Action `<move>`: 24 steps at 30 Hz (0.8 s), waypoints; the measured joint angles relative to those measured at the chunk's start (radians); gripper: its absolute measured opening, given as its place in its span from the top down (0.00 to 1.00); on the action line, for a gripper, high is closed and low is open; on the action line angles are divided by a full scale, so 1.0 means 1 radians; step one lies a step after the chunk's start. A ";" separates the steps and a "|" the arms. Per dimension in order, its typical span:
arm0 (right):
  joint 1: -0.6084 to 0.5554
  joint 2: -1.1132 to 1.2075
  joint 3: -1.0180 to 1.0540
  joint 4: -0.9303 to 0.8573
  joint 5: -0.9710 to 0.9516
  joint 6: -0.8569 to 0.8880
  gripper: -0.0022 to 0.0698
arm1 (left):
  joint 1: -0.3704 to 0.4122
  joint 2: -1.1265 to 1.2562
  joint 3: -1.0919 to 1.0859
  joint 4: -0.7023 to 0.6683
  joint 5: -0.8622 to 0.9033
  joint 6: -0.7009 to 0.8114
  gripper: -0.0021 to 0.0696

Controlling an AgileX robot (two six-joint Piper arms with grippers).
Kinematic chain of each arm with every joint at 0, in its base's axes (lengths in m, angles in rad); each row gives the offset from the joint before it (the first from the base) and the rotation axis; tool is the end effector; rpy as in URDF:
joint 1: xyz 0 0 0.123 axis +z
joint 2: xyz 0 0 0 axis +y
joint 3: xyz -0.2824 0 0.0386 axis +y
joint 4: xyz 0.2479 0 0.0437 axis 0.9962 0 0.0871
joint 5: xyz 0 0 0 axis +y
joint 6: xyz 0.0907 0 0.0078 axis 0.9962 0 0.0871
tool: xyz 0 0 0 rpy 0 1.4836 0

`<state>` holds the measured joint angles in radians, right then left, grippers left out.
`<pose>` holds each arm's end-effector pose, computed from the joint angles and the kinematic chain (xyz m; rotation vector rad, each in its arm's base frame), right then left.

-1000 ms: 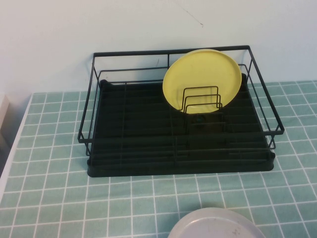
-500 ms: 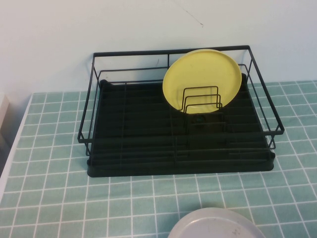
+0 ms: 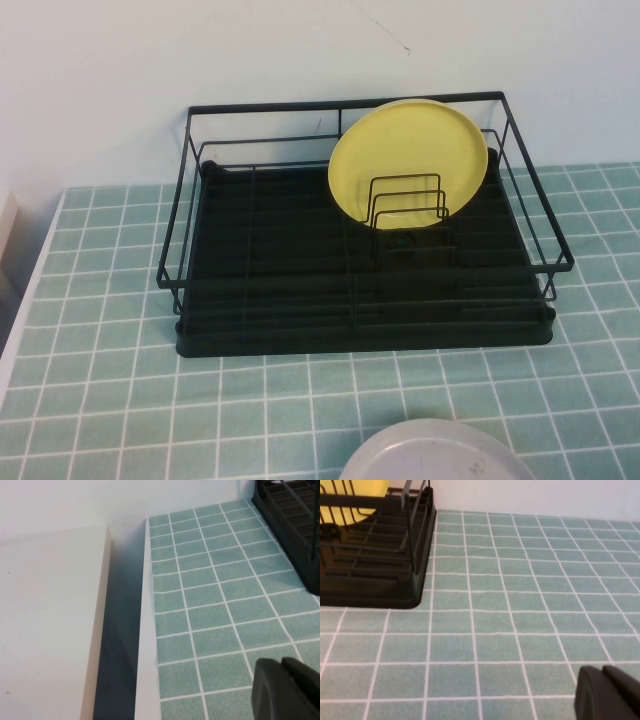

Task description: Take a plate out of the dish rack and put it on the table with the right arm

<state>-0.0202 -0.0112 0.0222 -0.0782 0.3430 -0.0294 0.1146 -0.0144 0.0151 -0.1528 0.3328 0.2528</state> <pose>0.0533 -0.0035 0.1754 -0.0577 1.8370 -0.1106 0.0534 0.0016 0.1791 0.0296 1.8144 0.1130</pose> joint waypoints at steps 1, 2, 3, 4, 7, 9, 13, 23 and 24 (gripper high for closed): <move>0.000 0.000 0.000 0.000 0.000 0.000 0.97 | 0.000 0.000 0.000 0.000 0.000 0.000 0.98; 0.000 0.000 0.000 0.000 0.000 0.000 0.97 | 0.000 0.000 0.000 0.000 0.000 0.000 0.98; 0.000 0.000 0.000 0.005 0.000 0.000 0.97 | 0.000 0.000 0.000 0.000 0.000 0.000 0.98; 0.000 0.000 0.000 0.019 0.000 0.000 0.97 | 0.000 0.000 0.000 0.000 0.000 0.000 0.98; 0.000 0.000 0.000 0.146 -0.002 0.029 0.97 | 0.000 0.000 0.000 0.000 0.000 0.000 0.98; 0.000 0.000 0.000 0.291 -0.002 0.087 0.97 | 0.000 0.000 0.000 0.000 0.000 0.000 0.98; 0.000 0.000 0.006 0.684 0.000 0.200 0.97 | 0.000 0.000 0.000 0.000 0.000 0.000 0.98; 0.000 0.000 0.006 0.904 -0.035 0.066 0.97 | 0.000 0.000 0.000 0.000 0.000 0.000 0.98; 0.000 0.000 0.006 0.894 -0.042 0.022 0.97 | 0.000 0.000 0.000 0.000 0.000 0.000 0.98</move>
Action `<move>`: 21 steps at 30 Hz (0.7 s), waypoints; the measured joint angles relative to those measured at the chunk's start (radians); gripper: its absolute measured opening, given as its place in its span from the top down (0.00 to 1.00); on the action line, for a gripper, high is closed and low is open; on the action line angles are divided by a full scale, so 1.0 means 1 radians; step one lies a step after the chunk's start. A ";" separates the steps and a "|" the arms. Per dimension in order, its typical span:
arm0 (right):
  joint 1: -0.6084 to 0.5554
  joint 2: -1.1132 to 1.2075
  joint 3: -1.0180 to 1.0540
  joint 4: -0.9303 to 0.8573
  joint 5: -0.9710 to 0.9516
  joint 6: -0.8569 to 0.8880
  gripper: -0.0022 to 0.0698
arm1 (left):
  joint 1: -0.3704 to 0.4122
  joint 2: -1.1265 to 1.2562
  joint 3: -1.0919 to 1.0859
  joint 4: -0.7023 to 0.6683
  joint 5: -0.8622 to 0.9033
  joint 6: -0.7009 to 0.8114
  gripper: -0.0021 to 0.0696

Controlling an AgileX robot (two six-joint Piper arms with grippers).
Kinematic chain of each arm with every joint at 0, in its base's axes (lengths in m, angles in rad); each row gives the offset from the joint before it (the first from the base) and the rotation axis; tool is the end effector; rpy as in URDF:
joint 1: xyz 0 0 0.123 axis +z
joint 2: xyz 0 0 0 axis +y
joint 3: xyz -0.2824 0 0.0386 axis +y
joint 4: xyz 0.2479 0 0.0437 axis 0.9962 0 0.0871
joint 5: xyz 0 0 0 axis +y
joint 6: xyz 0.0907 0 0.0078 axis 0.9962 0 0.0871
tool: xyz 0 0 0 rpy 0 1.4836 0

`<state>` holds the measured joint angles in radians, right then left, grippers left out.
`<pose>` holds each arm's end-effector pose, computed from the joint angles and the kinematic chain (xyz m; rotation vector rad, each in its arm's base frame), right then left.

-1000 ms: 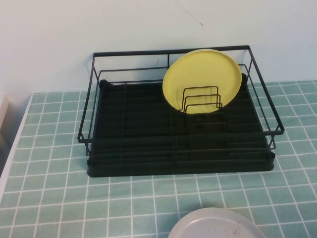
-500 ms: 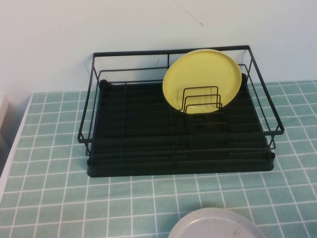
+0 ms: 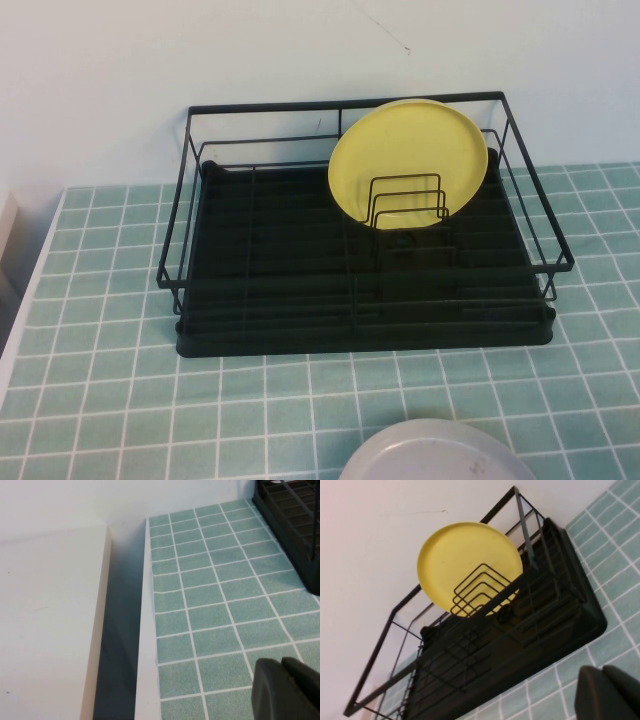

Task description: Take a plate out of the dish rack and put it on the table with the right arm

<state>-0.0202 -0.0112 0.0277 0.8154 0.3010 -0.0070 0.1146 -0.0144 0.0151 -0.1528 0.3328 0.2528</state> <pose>0.0542 0.0186 0.1856 0.5352 1.6819 0.7486 0.0534 0.0016 0.1791 0.0296 1.8144 0.1130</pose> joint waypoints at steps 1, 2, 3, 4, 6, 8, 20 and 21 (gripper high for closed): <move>0.000 0.000 0.000 -0.007 -0.002 -0.031 0.97 | 0.000 0.000 0.000 0.000 0.000 0.000 0.98; 0.000 0.000 0.000 -0.008 -0.004 -0.051 0.97 | 0.000 0.000 0.000 0.000 0.000 0.000 0.98; 0.000 0.000 0.000 -0.013 -0.004 -0.061 0.97 | 0.000 0.000 0.000 0.000 0.000 0.000 0.98; 0.000 0.000 0.000 -0.015 -0.004 -0.071 0.97 | 0.000 0.000 0.000 0.000 0.000 0.000 0.98; 0.000 0.000 0.000 -0.021 -0.004 -0.080 0.97 | 0.000 0.000 0.000 0.000 0.000 0.000 0.98; 0.000 0.000 0.000 -0.022 -0.006 -0.093 0.97 | 0.000 0.000 0.000 0.000 0.000 0.000 0.98; 0.000 0.352 -0.425 -0.023 0.100 -0.584 0.97 | 0.000 0.000 0.000 0.000 0.000 0.000 0.98; 0.000 0.409 -0.485 -0.023 0.135 -0.644 0.97 | 0.000 0.000 0.000 0.000 0.000 0.000 0.98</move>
<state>-0.0202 0.3981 -0.4574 0.7922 0.4362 -0.6509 0.1146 -0.0144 0.0151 -0.1528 0.3328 0.2528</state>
